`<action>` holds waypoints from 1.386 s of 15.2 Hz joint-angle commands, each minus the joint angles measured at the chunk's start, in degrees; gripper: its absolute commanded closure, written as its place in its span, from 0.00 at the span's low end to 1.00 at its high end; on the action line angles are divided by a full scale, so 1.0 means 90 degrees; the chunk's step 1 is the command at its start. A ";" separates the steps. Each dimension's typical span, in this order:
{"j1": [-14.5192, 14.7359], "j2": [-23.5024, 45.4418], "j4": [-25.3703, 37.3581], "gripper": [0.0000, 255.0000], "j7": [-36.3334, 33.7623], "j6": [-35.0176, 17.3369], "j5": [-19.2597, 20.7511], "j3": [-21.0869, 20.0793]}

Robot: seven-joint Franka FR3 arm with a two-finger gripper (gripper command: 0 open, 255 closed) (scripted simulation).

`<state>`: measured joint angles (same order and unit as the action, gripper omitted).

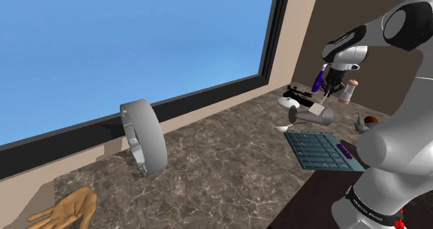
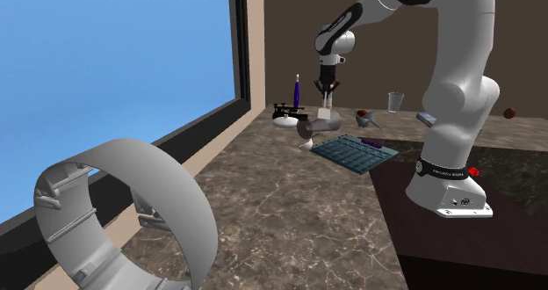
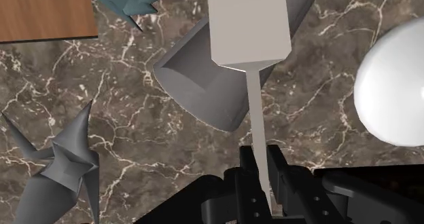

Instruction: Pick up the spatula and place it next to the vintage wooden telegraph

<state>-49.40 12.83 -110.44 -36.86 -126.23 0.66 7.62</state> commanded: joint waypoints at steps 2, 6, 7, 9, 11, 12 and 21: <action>-0.0291 0.0425 0.0615 1.00 0.0479 0.0182 -0.0135 0.0126; -0.0668 0.1009 0.1464 1.00 0.1008 0.0445 -0.0310 0.0232; -0.0765 0.1170 0.1704 1.00 0.1133 0.0525 -0.0354 0.0253; -0.1036 0.1636 0.2416 1.00 0.1451 0.0772 -0.0472 0.0296; -0.1043 0.1694 0.2331 1.00 0.1454 0.0629 -0.0481 0.0284; -0.1044 0.1725 0.2291 1.00 0.1456 0.0559 -0.0487 0.0280; -0.1064 0.2051 0.2001 1.00 0.1483 -0.0054 -0.0549 0.0243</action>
<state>-59.00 30.92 -92.44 -23.45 -126.33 -4.23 9.85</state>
